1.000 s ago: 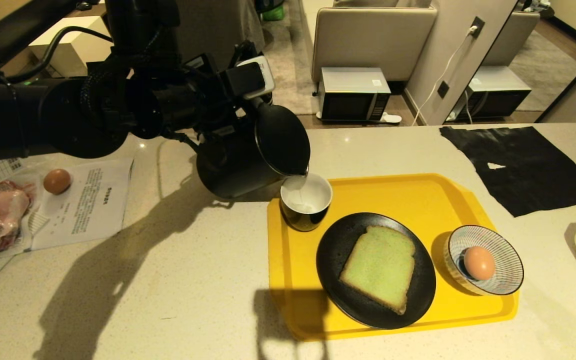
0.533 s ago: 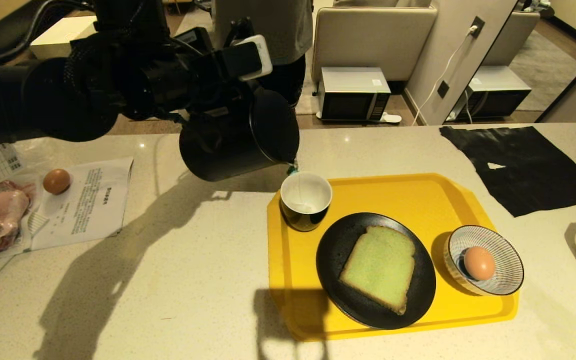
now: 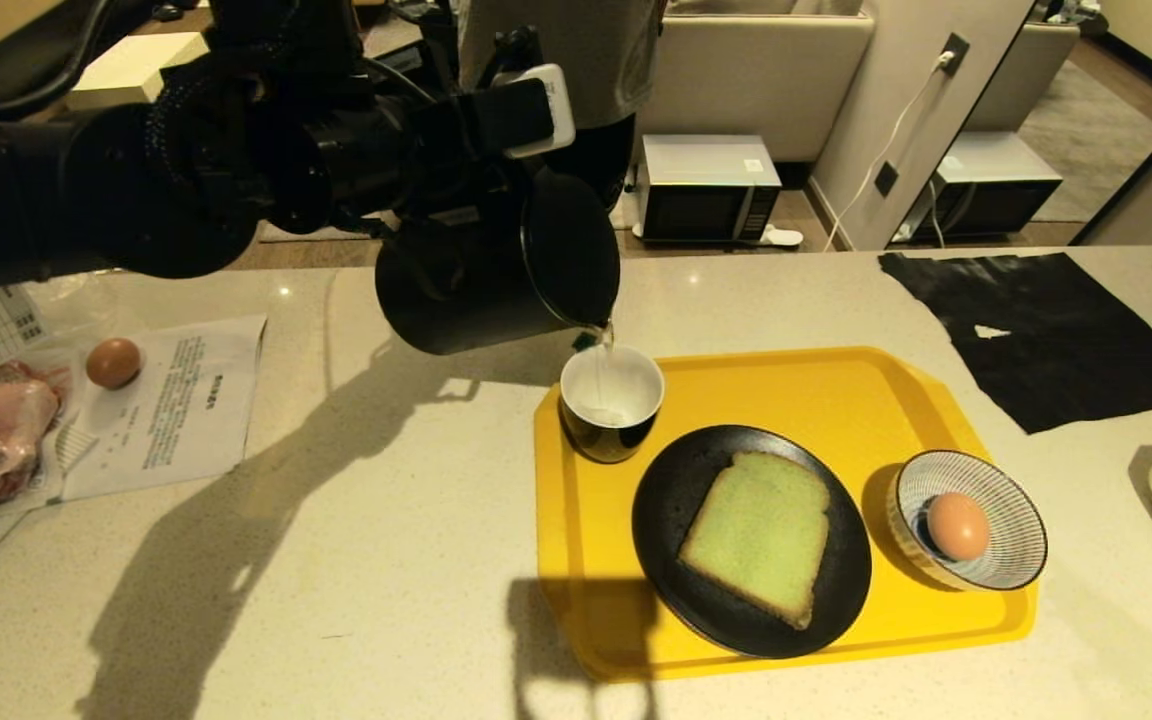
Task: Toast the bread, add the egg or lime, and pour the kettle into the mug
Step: Pour water into a cup
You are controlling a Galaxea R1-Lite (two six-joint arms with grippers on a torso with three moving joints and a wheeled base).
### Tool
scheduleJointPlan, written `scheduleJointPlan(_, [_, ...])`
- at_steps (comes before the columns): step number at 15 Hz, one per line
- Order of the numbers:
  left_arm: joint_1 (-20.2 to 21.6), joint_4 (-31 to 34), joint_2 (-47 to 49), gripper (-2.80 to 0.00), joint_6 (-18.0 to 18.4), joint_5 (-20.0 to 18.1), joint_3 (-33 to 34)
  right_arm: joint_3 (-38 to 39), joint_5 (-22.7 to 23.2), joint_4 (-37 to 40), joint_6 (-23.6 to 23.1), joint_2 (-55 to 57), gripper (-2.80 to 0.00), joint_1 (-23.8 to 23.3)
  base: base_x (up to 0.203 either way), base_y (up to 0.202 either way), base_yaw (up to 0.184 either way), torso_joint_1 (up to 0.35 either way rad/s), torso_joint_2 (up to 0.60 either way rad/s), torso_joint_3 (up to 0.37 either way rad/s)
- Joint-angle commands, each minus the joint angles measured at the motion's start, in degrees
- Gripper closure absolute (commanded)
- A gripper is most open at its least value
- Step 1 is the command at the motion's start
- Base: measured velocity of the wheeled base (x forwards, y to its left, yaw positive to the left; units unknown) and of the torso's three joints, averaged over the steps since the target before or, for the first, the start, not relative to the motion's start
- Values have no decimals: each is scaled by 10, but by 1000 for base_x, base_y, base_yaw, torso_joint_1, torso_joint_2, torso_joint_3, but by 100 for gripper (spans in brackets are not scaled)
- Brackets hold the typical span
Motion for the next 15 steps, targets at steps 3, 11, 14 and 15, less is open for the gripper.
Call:
scheduleJointPlan(3, [-8,-1,3,0,29,1,-1,16,0,-1,-1,1,0,0,0,0,0,0,0,0])
scheduleJointPlan(11, [-13,-1,2,0,43,1,-1,15,0,-1,0,1,0,0,0,0,0,0,0,0])
scheduleJointPlan(14, [-13,-1,2,0,44,1,-1,16,0,-1,-1,1,0,0,0,0,0,0,0,0])
scheduleJointPlan(15, [-14,-1,2,0,45,1,-1,16,0,-1,-1,1,0,0,0,0,0,0,0,0])
